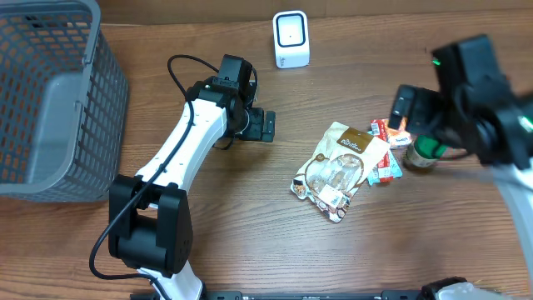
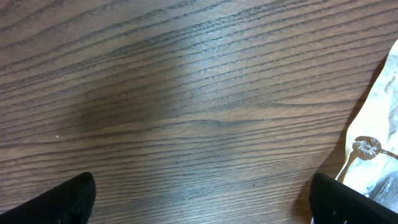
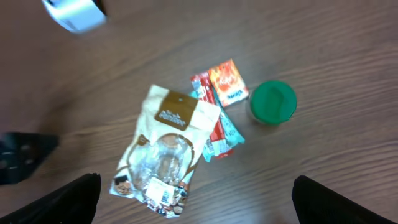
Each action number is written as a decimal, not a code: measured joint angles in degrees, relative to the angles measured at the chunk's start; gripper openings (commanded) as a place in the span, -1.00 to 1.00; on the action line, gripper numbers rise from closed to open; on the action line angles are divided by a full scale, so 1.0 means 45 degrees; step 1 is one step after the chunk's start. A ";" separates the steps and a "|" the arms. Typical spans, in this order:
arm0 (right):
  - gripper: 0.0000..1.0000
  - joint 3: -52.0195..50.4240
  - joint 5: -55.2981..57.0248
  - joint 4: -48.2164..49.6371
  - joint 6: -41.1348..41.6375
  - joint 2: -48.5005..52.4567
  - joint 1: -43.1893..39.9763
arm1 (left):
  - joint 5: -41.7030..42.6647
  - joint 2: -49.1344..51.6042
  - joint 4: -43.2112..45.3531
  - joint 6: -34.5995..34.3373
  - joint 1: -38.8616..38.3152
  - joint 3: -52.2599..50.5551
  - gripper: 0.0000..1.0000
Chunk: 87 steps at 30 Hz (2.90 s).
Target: Scan the item barcode
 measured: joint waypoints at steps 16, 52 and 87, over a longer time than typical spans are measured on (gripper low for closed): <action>1.00 0.0015 0.0233 -0.0024 -0.0136 -0.6771 0.0000 | -0.0039 0.0000 0.0000 0.0000 0.0000 0.0000 1.00; 1.00 -1.8112 -0.0923 2.1648 -0.3891 -1.7588 -0.1525 | -0.0092 0.0000 -0.0005 0.0000 0.0000 0.0000 1.00; 1.00 -2.2391 -0.2565 1.7966 -0.5294 -1.7612 -0.1525 | -0.0097 0.0000 0.0000 0.0000 0.0000 0.0000 0.99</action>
